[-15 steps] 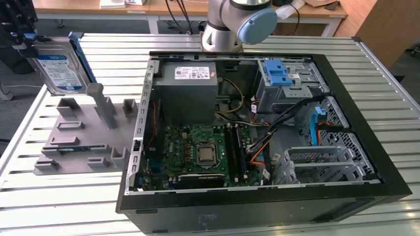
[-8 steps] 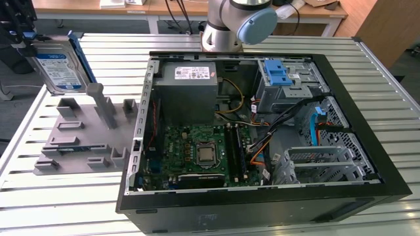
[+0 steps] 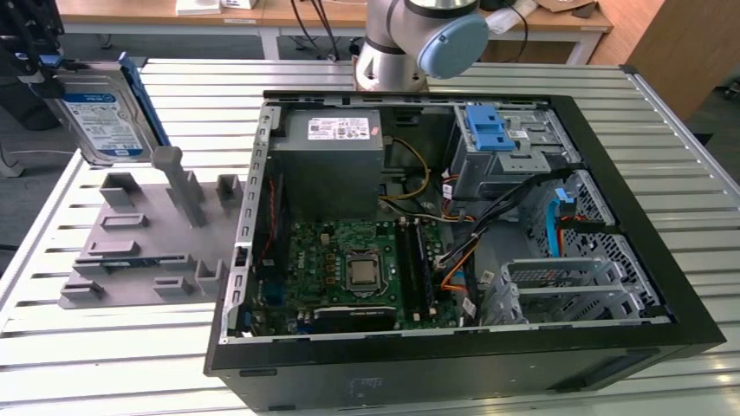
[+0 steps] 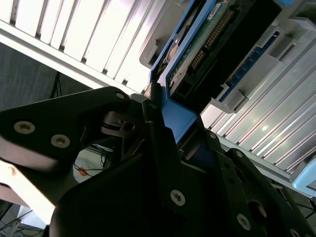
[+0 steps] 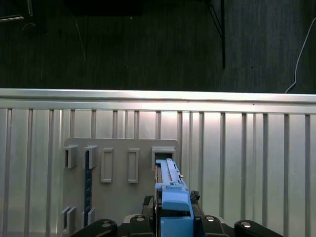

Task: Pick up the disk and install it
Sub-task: 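Pick up the disk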

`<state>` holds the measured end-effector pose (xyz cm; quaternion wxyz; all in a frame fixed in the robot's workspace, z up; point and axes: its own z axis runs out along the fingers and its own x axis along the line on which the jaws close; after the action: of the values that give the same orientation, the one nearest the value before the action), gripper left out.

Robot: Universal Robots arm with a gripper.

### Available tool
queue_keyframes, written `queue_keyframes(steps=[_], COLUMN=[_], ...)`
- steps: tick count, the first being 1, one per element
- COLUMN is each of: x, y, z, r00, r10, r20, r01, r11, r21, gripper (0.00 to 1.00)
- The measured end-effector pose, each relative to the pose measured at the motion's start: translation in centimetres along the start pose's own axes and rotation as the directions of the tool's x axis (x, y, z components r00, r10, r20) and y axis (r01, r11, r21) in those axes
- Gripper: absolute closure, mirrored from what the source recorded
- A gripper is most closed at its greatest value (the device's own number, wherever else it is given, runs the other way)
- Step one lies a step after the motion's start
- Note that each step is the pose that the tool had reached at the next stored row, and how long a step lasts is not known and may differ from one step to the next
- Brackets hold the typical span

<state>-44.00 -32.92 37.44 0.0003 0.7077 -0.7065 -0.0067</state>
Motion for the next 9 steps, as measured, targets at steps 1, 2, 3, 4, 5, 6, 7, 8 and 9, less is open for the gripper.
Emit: queue_keyframes(steps=[1, 2, 3, 4, 5, 6, 7, 8, 9], x=[0.00, 0.00, 0.00, 0.00, 0.00, 0.00, 0.00, 0.00, 0.00], y=[0.00, 0.00, 0.00, 0.00, 0.00, 0.00, 0.00, 0.00, 0.00], z=[-0.02, -0.05, -0.07, -0.11, -0.15, -0.18, -0.22, -0.25, -0.29], r00=[1.0000, 1.0000, 1.0000, 1.0000, 1.0000, 1.0000, 1.0000, 1.0000, 1.0000], r10=[0.000, 0.000, 0.000, 0.000, 0.000, 0.000, 0.000, 0.000, 0.000], r20=[0.0000, 0.0000, 0.0000, 0.0000, 0.0000, 0.0000, 0.0000, 0.0000, 0.0000], r01=[0.000, 0.000, 0.000, 0.000, 0.000, 0.000, 0.000, 0.000, 0.000], r11=[1.0000, 1.0000, 1.0000, 1.0000, 1.0000, 1.0000, 1.0000, 1.0000, 1.0000], r21=[0.0000, 0.0000, 0.0000, -0.0001, -0.0001, -0.0001, 0.0000, 0.0000, 0.0000], gripper=[0.64, 0.64, 0.64, 0.64, 0.64, 0.64, 0.64, 0.64, 0.64])
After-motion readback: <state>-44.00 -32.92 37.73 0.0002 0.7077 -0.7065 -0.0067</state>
